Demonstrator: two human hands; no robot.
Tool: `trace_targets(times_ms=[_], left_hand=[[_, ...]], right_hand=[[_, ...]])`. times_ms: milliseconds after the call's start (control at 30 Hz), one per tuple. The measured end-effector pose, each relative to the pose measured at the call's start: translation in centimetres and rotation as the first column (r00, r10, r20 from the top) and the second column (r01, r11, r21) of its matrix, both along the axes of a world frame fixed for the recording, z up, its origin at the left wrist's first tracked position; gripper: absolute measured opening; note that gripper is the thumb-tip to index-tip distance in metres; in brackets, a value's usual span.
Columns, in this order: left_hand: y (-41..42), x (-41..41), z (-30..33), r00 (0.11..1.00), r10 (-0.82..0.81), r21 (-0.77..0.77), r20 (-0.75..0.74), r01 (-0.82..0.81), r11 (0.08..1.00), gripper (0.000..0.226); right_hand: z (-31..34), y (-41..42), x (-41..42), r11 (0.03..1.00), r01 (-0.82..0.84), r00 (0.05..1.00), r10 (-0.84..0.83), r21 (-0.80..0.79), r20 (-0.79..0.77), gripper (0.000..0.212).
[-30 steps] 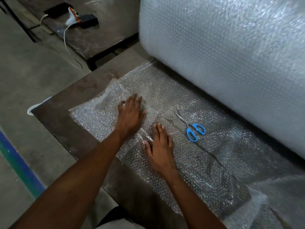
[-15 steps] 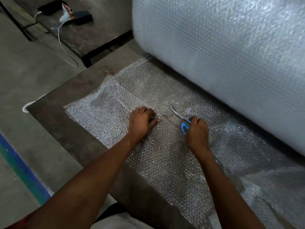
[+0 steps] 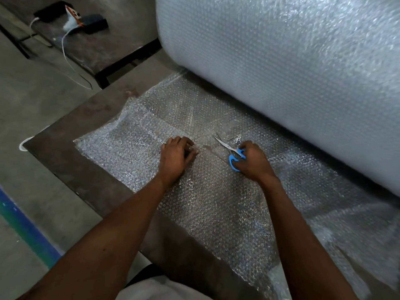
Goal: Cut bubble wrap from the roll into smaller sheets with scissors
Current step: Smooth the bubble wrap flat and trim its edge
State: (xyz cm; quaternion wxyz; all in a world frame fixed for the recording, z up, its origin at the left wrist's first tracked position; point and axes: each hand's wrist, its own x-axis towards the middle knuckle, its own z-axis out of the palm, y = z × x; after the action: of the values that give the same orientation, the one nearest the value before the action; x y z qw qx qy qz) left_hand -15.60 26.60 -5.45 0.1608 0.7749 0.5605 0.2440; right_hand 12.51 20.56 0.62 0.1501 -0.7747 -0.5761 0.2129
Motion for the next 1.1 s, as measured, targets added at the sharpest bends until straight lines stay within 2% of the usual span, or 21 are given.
trace_targets(times_ms=[167,267,333,400,467,533,600,733,867,1033,1100], left_hand=[[0.1,0.0,-0.1,1.000,0.013,0.002,0.022,-0.013,1.000,0.031],[0.3,0.3,0.0,0.993,0.059,-0.036,0.106,-0.056,0.998,0.023],[0.4,0.4,0.1,0.988,0.083,-0.058,0.131,-0.076,0.995,0.020],[0.3,0.4,0.1,0.987,0.082,-0.056,0.136,-0.075,0.996,0.020],[0.2,0.4,0.2,0.992,0.076,-0.045,0.105,-0.071,0.996,0.023],[0.0,0.5,0.2,0.996,0.076,-0.026,0.037,-0.075,0.997,0.034],[0.0,0.7,0.1,0.996,0.086,-0.018,-0.023,-0.086,0.996,0.047],[-0.1,1.0,0.6,0.993,0.115,-0.034,0.005,-0.115,0.993,0.045],[-0.1,1.2,1.0,0.995,0.103,-0.020,0.002,-0.103,0.995,0.030],[-0.5,1.8,0.7,0.991,0.135,-0.065,-0.016,-0.136,0.989,0.055],[-0.4,1.9,0.7,0.990,0.138,-0.070,-0.013,-0.139,0.988,0.052]], right_hand=[[0.7,-0.3,2.6,0.999,-0.040,0.998,0.039,-0.017,-0.048,0.071],[1.6,-0.8,4.4,0.997,-0.080,0.994,0.080,0.013,-0.068,0.061],[2.3,-1.1,5.3,0.994,-0.111,0.982,0.111,0.007,-0.152,0.050],[2.6,-1.0,5.3,0.982,-0.178,0.915,0.144,-0.058,-0.376,0.039],[2.6,-0.5,4.3,0.952,-0.286,0.804,0.178,-0.107,-0.568,0.039],[2.1,0.2,2.9,0.908,-0.390,0.712,0.192,-0.153,-0.675,0.046],[1.8,0.8,1.7,0.895,-0.409,0.660,0.156,-0.178,-0.734,0.043],[0.7,1.8,1.2,0.912,-0.357,0.631,0.073,-0.205,-0.772,0.038],[-0.4,3.0,2.1,0.910,-0.335,0.650,0.036,-0.243,-0.759,0.053],[-0.5,3.5,3.4,0.862,-0.443,0.618,0.094,-0.246,-0.781,0.047],[-0.5,3.7,3.4,0.831,-0.480,0.611,0.087,-0.281,-0.787,0.050]])
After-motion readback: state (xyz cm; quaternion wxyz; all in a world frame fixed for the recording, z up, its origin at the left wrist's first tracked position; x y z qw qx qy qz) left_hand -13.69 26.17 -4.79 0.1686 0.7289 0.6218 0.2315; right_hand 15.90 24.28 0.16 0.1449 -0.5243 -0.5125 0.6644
